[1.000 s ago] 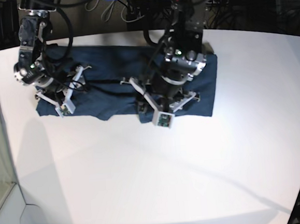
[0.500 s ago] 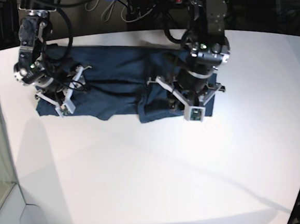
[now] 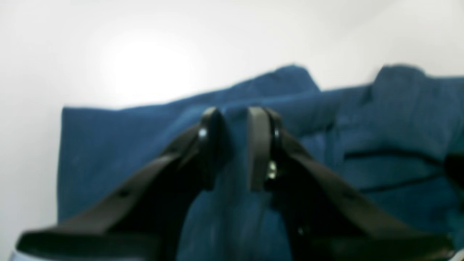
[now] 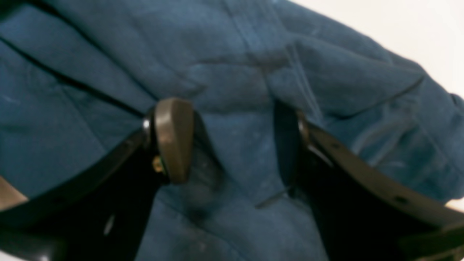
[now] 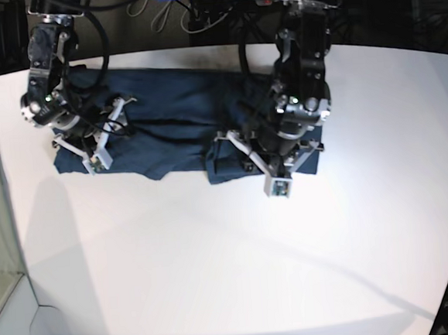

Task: Layout the t-shirt on the table in an organized manner, then fold the t-shirt properly
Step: 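Grasp the strip's middle with the left gripper and fold its end over, then regrasp both ends of the folded strip with both grippers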

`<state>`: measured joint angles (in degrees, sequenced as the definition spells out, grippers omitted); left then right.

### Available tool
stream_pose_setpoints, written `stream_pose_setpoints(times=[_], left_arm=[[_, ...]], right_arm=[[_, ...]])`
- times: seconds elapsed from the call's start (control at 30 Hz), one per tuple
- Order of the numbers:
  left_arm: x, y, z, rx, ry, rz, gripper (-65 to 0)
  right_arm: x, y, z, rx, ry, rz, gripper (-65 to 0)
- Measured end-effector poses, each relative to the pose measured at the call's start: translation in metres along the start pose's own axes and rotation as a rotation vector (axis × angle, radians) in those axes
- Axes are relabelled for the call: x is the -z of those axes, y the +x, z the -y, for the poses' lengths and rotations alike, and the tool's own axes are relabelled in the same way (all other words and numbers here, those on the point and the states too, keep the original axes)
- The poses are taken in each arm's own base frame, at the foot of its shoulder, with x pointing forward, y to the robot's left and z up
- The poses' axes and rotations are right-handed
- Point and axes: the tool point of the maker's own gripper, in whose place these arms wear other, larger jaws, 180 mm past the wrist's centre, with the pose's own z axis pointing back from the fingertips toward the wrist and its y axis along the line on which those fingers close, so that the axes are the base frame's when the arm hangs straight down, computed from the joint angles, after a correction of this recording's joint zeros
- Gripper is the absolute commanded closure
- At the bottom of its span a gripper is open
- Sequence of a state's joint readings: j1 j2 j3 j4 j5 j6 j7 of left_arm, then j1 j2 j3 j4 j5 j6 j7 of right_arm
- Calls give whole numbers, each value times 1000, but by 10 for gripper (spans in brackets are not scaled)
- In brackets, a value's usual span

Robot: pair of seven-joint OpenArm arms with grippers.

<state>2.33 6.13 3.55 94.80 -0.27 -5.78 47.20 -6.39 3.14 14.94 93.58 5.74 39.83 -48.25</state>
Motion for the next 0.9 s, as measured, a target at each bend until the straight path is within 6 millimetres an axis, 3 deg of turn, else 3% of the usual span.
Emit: stream_pose_setpoints(times=[0.23, 0.47, 0.53, 0.63, 0.7, 0.73, 0.83, 0.9], left_arm=[[30, -17, 14, -24, -31, -80, -133], [36, -22, 16, -33, -36, -48, -133], [27, -8, 16, -53, -45, -6, -133], [-1, 44, 12, -144, -114, 162, -133], [-21, 72, -13, -185, -94, 268, -133], [-27, 76, -28, -209, -73, 290, -133], [-34, 60, -66, -232, -5, 262, -134], [-32, 40, -78, -242, 12, 196, -134]], right_arm=[[0, 0, 0, 0, 0, 0, -363], [0, 1, 0, -2, -1, 3, -364], [-1, 1, 1, -3, -3, 3, -365], [-5, 6, 3, -21, -22, 8, -365], [-13, 19, 7, -41, -43, 45, -365], [-17, 26, 8, -49, -52, 66, -365], [-27, 40, 8, -73, -71, 108, -365], [-32, 47, 8, -81, -81, 130, -366]])
